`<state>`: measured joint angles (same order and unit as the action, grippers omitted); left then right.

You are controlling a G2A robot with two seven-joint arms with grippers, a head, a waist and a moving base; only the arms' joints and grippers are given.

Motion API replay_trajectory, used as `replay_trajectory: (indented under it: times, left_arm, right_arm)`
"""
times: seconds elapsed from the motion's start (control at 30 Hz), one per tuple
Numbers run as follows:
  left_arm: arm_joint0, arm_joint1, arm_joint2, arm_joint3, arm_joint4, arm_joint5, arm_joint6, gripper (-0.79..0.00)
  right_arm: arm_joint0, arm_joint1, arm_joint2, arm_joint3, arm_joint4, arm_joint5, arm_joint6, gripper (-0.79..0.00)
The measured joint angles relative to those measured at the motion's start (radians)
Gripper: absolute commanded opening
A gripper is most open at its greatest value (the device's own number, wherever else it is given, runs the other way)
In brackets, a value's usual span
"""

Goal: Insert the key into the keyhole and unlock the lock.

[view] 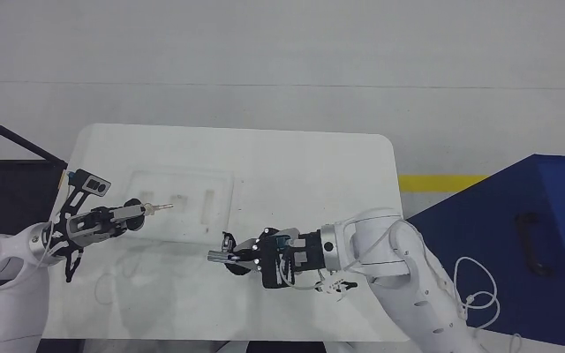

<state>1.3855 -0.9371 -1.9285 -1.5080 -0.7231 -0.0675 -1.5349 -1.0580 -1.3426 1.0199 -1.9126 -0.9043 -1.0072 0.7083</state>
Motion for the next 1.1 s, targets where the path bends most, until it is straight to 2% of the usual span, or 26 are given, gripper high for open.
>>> replay_trajectory:
  times: [0.07, 0.13, 0.27, 0.47, 0.53, 0.8, 0.87, 0.93, 1.1]
  left_arm:
    - [0.005, 0.0, 0.002, -0.014, 0.006, -0.013, 0.009, -0.785]
    - [0.022, -0.001, 0.0, -0.048, 0.014, -0.072, 0.004, -0.785]
    - [0.068, 0.009, -0.001, -0.103, -0.018, -0.168, -0.001, -0.785]
    - [0.103, 0.035, 0.009, -0.125, -0.083, -0.133, -0.001, -0.785]
    - [0.102, 0.035, 0.009, -0.125, -0.08, -0.137, -0.001, -0.785]
    - [0.102, 0.034, 0.009, -0.125, -0.079, -0.139, -0.001, -0.785]
    - [0.106, 0.033, 0.01, -0.136, -0.085, -0.143, 0.014, -0.785]
    - [0.121, 0.03, 0.011, -0.158, -0.103, -0.144, 0.047, -0.785]
    - [0.137, 0.03, 0.015, -0.172, -0.133, -0.16, 0.005, -0.785]
  right_arm:
    - [-0.023, 0.001, -0.005, 0.037, 0.054, 0.024, -0.047, -0.785]
    - [-0.031, 0.004, -0.005, 0.088, 0.154, 0.032, -0.093, -0.785]
    - [-0.014, 0.016, -0.023, 0.173, 0.406, 0.02, -0.08, -0.785]
    - [0.033, 0.038, -0.05, 0.229, 0.802, 0.048, 0.028, -0.785]
    - [0.033, 0.038, -0.05, 0.228, 0.834, 0.048, 0.028, -0.785]
    - [0.031, 0.038, -0.05, 0.229, 0.785, 0.05, 0.028, -0.785]
    - [0.031, 0.041, -0.054, 0.248, 0.753, 0.103, 0.046, -0.785]
    - [0.033, 0.041, -0.069, 0.274, 0.76, 0.199, 0.066, -0.785]
    - [0.064, 0.049, -0.078, 0.347, 0.973, 0.323, 0.176, -0.785]
